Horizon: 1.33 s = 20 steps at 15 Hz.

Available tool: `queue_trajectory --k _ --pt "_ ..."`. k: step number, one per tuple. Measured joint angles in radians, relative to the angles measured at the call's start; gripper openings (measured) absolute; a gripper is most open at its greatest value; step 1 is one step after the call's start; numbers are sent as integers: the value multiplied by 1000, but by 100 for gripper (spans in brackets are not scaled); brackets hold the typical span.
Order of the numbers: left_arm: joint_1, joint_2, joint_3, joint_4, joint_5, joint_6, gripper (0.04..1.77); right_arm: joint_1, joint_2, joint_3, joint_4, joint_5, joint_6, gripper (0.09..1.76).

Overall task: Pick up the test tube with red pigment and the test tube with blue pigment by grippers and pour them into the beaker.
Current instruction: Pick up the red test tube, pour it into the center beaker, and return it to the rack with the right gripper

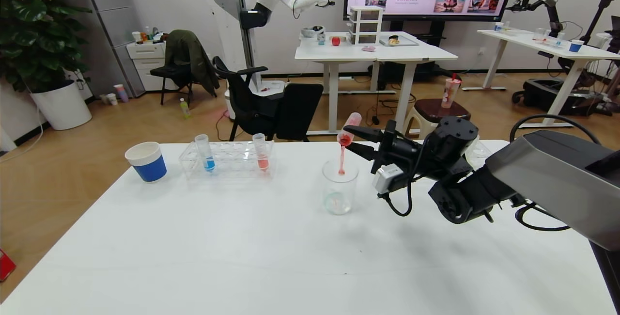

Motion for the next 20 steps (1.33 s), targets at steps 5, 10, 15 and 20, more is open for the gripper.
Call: queue_trajectory --k 5,10,15,20 --pt "0 0 0 0 0 0 175 11 28 -6 -5 0 -104 51" --pt "0 0 0 0 0 0 175 4 48 -37 -6 1 -189 51" --pt "0 0 0 0 1 0 175 0 60 -67 -6 16 -241 51" --pt "0 0 0 0 1 0 175 -2 59 -68 -5 14 -200 51"
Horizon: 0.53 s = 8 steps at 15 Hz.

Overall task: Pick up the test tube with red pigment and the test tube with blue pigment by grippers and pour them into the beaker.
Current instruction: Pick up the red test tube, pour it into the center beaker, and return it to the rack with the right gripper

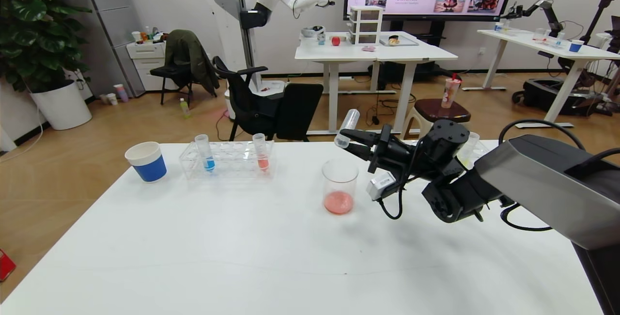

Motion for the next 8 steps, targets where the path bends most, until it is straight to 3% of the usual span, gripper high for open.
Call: queue_trajectory --k 4,6,8 --pt "0 0 0 0 0 0 175 -21 -71 3 -39 -77 342 51" --pt "0 0 0 0 0 0 175 -28 -123 39 -103 -187 549 51" --pt "0 0 0 0 0 0 175 -28 -184 142 -136 -347 722 51"
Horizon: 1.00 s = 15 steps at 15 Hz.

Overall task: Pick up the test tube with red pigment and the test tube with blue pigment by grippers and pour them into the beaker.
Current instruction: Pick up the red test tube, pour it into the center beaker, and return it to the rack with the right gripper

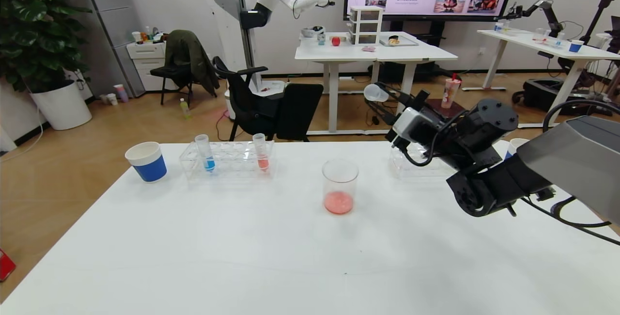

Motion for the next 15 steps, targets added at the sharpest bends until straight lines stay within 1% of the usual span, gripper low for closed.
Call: queue_trajectory --k 1,3,4,5,6,8,10,12,13,15 --pt "0 0 0 0 0 0 175 0 -32 56 -4 -116 97 51" --pt "0 0 0 0 0 0 175 10 -96 154 -9 -356 354 51" --pt "0 0 0 0 0 0 175 15 -128 183 -4 -453 480 51" --pt "0 0 0 0 0 0 175 15 -161 201 33 -508 557 51" --pt "0 0 0 0 0 0 175 6 -197 214 97 -539 619 51" --pt "0 0 0 0 0 0 175 -26 -275 228 265 -589 737 51" --pt "0 0 0 0 0 0 175 -60 -368 230 480 -603 814 51" --pt "0 0 0 0 0 0 175 -113 -456 218 683 -600 861 51" --pt "0 0 0 0 0 0 175 -149 -493 201 750 -593 870 51" --pt "0 0 0 0 0 0 175 -227 -540 167 803 -579 876 51"
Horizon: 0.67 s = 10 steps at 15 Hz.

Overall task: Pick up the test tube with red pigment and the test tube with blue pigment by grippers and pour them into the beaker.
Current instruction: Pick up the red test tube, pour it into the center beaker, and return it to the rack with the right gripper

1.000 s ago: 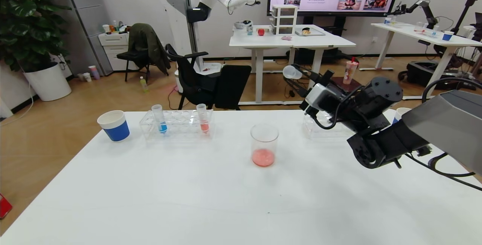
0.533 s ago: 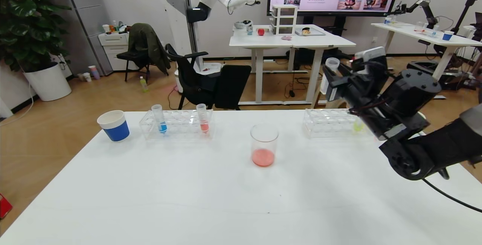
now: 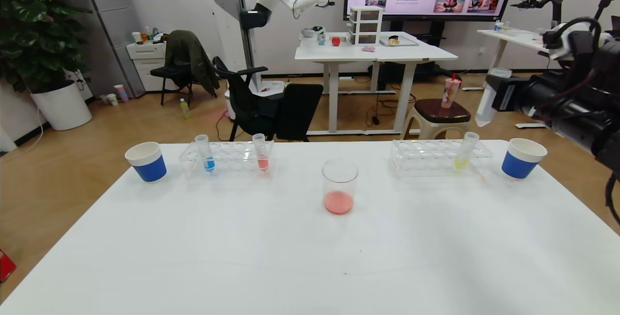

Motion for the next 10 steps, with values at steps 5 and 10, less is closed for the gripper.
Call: queue_trajectory --k 5,10 --pt "0 0 0 0 0 0 175 -222 -33 7 -4 163 -6 51" --pt "0 0 0 0 0 0 175 -380 -9 16 -12 254 -9 51"
